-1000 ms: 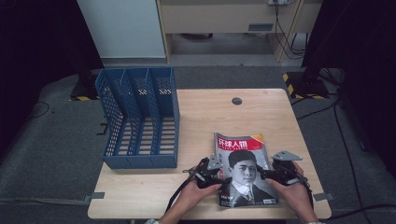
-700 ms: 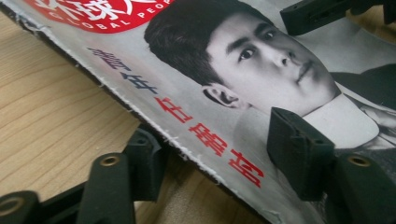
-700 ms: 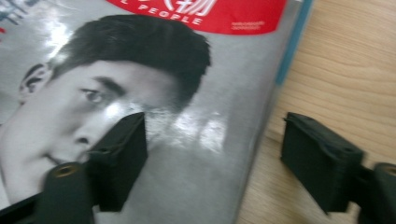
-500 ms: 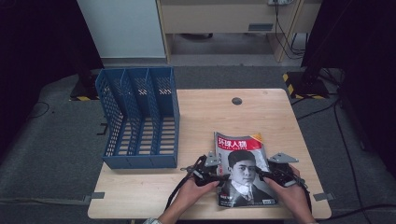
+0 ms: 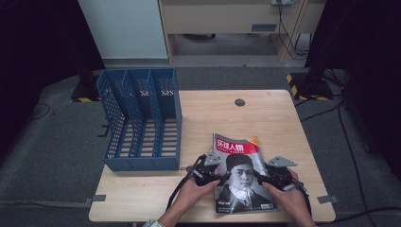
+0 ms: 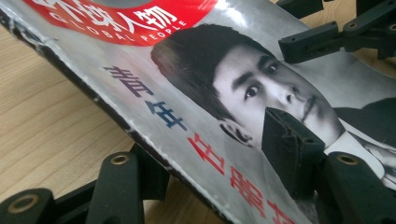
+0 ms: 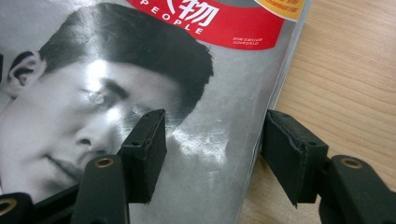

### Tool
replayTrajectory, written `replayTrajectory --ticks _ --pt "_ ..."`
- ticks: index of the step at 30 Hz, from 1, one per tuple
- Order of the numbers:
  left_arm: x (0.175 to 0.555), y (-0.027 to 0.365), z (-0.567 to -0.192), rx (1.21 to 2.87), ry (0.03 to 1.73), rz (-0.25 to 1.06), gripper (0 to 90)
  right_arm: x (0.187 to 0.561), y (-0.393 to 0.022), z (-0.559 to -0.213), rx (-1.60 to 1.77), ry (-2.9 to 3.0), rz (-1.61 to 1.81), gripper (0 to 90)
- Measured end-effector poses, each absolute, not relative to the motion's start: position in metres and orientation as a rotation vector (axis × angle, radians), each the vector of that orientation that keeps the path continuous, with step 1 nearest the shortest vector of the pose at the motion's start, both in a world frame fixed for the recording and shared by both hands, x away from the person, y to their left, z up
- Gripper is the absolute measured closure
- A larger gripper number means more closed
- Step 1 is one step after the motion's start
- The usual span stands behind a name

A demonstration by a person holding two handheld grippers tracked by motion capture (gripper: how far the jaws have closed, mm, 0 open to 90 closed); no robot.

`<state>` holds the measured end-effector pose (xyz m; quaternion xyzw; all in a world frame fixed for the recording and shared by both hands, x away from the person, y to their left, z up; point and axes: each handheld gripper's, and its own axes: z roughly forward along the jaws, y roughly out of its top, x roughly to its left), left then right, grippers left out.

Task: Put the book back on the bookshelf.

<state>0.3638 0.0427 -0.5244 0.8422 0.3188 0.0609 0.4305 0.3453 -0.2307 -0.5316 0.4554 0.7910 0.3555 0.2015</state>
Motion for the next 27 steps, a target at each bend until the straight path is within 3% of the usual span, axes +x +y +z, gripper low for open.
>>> replayTrajectory --ticks 7,16,23,27 --pt "0.367 0.047 -0.523 2.09 0.806 0.151 46.2 0.344 -0.228 -0.532 1.291 2.214 1.01 40.6" --pt "0.371 0.053 -0.521 2.076 0.824 0.174 55.1 0.342 -0.225 -0.532 1.292 2.223 1.018 44.4" --pt "0.376 0.059 -0.516 2.051 0.839 0.171 54.6 0.342 -0.218 -0.533 1.298 2.214 1.044 44.9" --pt "0.376 0.059 -0.514 2.043 0.833 0.144 49.9 0.343 -0.218 -0.534 1.297 2.22 1.054 44.7"
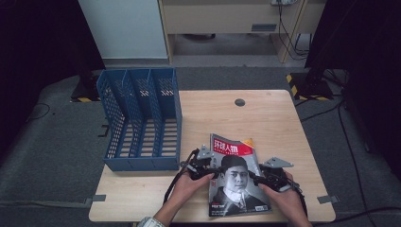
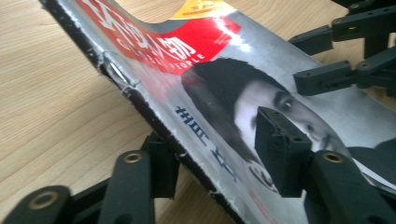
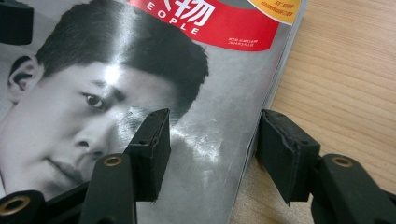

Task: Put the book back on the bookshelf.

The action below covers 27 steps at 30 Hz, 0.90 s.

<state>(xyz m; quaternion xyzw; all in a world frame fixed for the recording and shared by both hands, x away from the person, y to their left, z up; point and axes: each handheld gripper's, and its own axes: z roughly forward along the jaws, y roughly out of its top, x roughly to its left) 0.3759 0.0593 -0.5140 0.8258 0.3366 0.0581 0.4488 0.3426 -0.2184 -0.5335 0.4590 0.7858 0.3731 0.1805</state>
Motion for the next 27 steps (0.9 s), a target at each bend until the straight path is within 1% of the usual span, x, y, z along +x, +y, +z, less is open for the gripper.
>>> replayTrajectory --ticks 4,7,8,12,16,27 --pt "0.381 0.057 -0.51 2.065 0.816 0.13 44.4 0.343 -0.22 -0.534 1.305 2.221 1.069 44.4" --pt "0.384 0.056 -0.507 2.08 0.811 0.121 42.9 0.344 -0.22 -0.535 1.299 2.224 1.078 44.3" --pt "0.388 0.055 -0.506 2.084 0.817 0.118 41.0 0.344 -0.22 -0.535 1.297 2.224 1.082 44.3" --pt "0.395 0.051 -0.505 2.101 0.819 0.119 40.6 0.344 -0.22 -0.535 1.295 2.225 1.092 44.3" --pt "0.405 0.044 -0.504 2.102 0.833 0.104 38.4 0.344 -0.22 -0.536 1.288 2.219 1.1 44.3" --pt "0.418 0.031 -0.498 2.103 0.801 0.122 40.4 0.343 -0.219 -0.536 1.283 2.226 1.101 44.3"
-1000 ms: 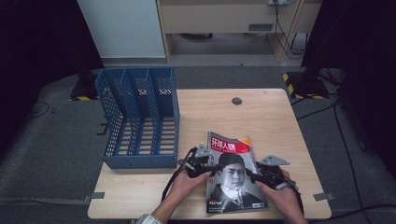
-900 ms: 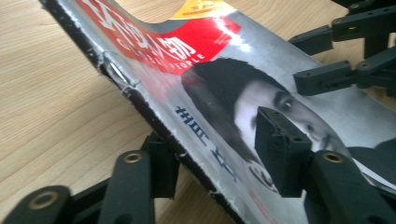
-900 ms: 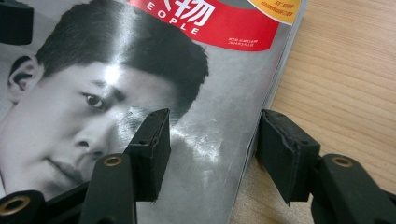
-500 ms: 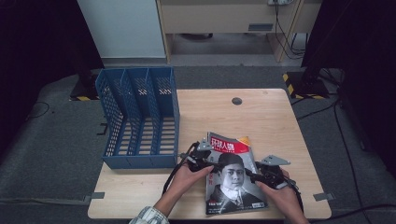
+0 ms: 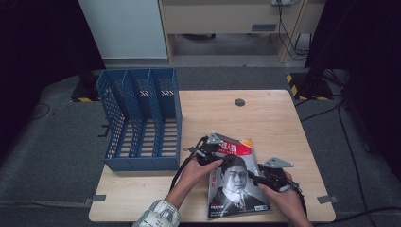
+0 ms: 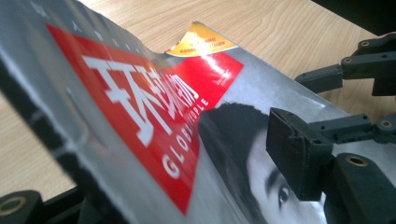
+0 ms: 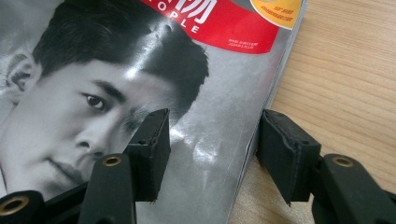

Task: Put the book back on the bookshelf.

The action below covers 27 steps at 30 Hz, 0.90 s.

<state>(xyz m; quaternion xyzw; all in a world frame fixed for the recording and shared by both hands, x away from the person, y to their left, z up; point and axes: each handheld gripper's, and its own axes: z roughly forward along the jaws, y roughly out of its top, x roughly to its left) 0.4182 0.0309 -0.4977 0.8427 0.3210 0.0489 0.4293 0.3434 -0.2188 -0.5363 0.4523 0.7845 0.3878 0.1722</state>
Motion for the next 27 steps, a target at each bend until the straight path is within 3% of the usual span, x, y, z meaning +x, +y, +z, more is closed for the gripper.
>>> replayTrajectory --ticks 12,17,27 --pt "0.423 0.027 -0.501 2.132 0.794 0.07 42.7 0.344 -0.219 -0.536 1.287 2.226 1.106 44.4" --pt "0.426 0.027 -0.505 2.139 0.823 0.022 33.2 0.344 -0.219 -0.536 1.282 2.23 1.104 44.5" --pt "0.426 0.028 -0.507 2.123 0.835 0.004 37.9 0.344 -0.219 -0.536 1.282 2.229 1.109 44.4"
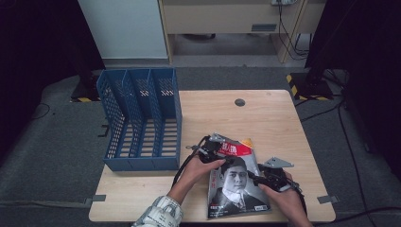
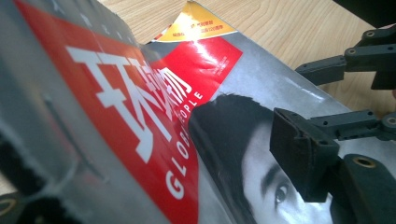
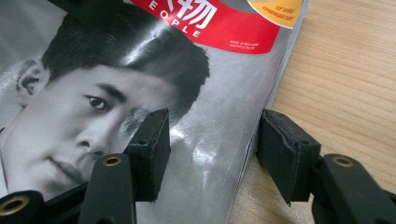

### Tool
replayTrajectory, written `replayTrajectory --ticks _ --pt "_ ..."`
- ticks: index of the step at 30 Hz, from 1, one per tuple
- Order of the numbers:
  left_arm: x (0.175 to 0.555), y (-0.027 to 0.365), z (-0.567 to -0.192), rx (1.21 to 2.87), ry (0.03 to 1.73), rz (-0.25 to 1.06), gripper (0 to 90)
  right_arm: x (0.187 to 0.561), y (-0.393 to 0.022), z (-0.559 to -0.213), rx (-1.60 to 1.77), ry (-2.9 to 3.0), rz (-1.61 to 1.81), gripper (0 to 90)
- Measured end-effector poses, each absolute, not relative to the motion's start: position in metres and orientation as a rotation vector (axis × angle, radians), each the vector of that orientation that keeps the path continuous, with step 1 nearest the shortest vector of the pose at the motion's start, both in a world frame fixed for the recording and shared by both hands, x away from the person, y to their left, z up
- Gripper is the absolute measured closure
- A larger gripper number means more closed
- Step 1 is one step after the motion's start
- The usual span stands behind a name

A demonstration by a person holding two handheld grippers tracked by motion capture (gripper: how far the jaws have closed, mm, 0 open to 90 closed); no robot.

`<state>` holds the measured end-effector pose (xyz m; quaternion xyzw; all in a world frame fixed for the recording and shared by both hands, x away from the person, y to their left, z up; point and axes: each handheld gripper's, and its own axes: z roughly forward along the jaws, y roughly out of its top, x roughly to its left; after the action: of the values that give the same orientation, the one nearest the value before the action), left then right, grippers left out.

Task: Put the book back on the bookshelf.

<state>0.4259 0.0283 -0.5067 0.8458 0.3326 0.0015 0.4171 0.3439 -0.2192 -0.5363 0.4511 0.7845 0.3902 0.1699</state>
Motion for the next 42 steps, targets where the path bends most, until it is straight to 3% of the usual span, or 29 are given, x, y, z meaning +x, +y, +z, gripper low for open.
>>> replayTrajectory --ticks 10,16,25,42 --pt "0.425 0.03 -0.506 2.124 0.841 0.008 47.4 0.344 -0.219 -0.536 1.284 2.236 1.104 43.9" --pt "0.423 0.03 -0.503 2.118 0.843 0.023 59.9 0.344 -0.22 -0.536 1.265 2.239 1.103 43.8" --pt "0.423 0.027 -0.501 2.133 0.844 0.02 61.4 0.344 -0.22 -0.536 1.261 2.241 1.103 43.9" --pt "0.419 0.029 -0.496 2.115 0.89 0.023 74.4 0.345 -0.22 -0.536 1.26 2.247 1.101 43.0"
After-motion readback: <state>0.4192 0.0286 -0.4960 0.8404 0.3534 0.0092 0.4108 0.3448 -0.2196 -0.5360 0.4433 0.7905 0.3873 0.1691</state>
